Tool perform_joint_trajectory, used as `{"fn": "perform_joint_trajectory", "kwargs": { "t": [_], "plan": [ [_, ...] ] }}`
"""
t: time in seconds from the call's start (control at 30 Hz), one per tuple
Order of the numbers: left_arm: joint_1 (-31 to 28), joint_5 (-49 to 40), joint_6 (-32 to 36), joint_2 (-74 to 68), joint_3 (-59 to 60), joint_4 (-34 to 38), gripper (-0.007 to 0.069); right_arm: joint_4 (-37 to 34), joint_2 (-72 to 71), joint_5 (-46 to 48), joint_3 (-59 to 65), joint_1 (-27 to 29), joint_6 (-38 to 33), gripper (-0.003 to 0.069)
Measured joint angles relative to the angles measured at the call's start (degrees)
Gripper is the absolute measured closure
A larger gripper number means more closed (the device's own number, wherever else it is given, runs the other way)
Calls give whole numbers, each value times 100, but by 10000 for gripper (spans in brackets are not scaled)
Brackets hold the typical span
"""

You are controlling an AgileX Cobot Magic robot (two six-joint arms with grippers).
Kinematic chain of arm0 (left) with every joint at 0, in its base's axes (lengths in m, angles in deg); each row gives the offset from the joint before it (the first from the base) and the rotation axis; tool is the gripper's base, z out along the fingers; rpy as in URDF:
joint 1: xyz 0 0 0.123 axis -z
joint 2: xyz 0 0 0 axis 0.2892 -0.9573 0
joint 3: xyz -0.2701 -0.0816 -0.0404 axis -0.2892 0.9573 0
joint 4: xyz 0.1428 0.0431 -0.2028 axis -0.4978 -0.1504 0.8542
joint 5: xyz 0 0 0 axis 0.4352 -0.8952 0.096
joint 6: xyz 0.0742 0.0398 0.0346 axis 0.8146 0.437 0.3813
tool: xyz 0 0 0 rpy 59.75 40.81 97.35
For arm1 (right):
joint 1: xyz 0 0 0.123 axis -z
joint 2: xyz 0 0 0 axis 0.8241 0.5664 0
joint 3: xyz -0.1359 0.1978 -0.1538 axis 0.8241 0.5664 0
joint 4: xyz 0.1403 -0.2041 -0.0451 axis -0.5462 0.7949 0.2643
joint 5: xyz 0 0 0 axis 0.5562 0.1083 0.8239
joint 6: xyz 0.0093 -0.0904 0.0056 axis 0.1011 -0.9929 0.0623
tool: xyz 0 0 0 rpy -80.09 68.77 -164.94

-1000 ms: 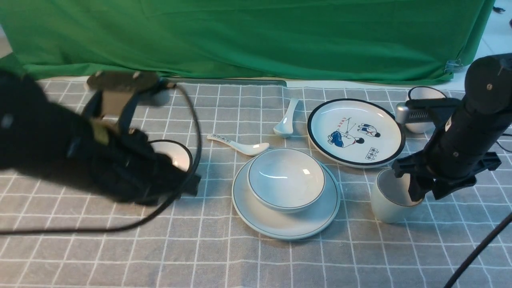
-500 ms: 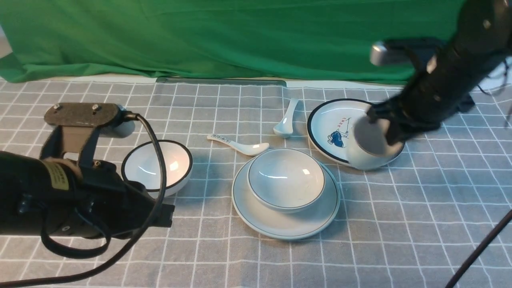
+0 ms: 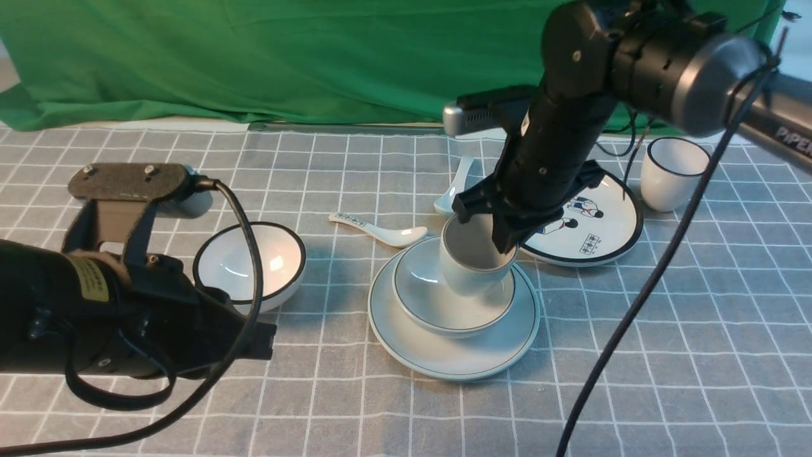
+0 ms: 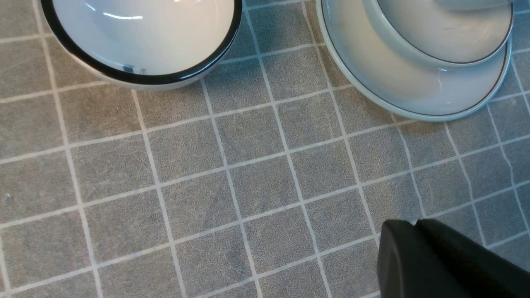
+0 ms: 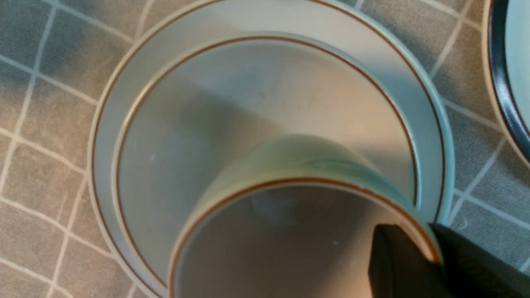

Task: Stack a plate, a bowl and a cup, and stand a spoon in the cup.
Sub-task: Use the right arm to put the blue teacup into the blue rice bowl in the middle

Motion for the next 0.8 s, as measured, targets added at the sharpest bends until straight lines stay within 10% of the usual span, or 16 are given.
{"fn": "perform_joint_trajectory", "kwargs": {
  "t": [0.5,0.67,0.8],
  "plan": [
    [0,0,0,0,0,0,616,-67,66,-86,-20,-13,37,366],
    [0,0,-7,0,0,0,616,-67,66,-86,-20,-17,37,380],
    [0,0,-7,0,0,0,616,-48,66,-109,-22,-17,37,559]
  ]
}}
